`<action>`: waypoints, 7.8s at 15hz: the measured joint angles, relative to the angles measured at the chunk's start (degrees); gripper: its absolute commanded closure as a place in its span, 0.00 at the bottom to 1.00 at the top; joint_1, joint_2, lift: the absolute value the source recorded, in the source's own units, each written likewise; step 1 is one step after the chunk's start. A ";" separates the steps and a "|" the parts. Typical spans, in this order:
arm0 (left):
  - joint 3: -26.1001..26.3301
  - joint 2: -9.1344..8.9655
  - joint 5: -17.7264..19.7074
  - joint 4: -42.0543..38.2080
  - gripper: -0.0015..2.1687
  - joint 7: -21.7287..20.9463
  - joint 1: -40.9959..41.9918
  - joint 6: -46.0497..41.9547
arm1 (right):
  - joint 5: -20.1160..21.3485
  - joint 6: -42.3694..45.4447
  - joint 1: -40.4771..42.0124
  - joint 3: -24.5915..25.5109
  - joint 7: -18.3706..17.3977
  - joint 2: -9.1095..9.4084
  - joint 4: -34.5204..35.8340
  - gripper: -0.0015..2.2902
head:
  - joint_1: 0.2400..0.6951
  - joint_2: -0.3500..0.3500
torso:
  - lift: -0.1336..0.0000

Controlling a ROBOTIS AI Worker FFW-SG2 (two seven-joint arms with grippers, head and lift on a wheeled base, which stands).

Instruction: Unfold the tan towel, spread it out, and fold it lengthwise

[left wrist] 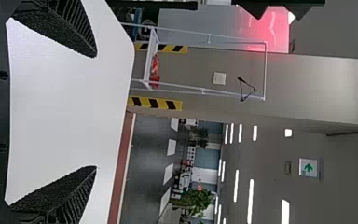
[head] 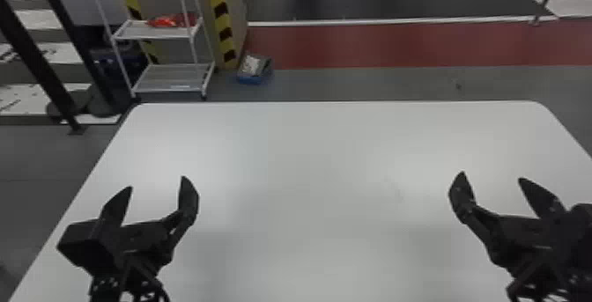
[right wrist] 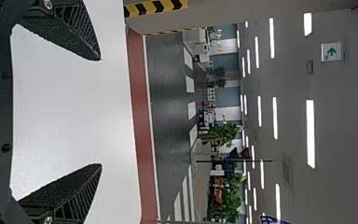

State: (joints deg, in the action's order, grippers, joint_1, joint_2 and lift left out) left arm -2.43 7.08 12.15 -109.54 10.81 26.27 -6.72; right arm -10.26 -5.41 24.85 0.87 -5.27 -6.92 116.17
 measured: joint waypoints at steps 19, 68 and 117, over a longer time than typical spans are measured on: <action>0.84 0.31 0.18 -4.25 0.00 0.07 2.43 -2.11 | -0.03 -0.88 1.01 -1.07 0.00 -0.46 2.38 0.03 | 1.00 0.59 | 0.08; 1.72 0.35 -0.01 -4.67 0.00 0.00 4.58 -5.42 | 0.49 -2.91 0.81 -2.72 -0.26 -1.16 2.66 0.03 | 1.00 0.60 | 0.08; 2.62 0.48 0.15 -3.49 0.00 -0.13 4.31 -6.54 | 0.15 -2.81 0.93 -2.98 -0.16 -1.08 2.49 0.03 | 1.00 0.60 | 0.08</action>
State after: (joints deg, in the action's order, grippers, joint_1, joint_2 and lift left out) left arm 0.19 7.56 12.30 -113.03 10.68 30.58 -13.26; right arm -10.11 -8.22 25.79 -2.11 -5.43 -8.00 118.65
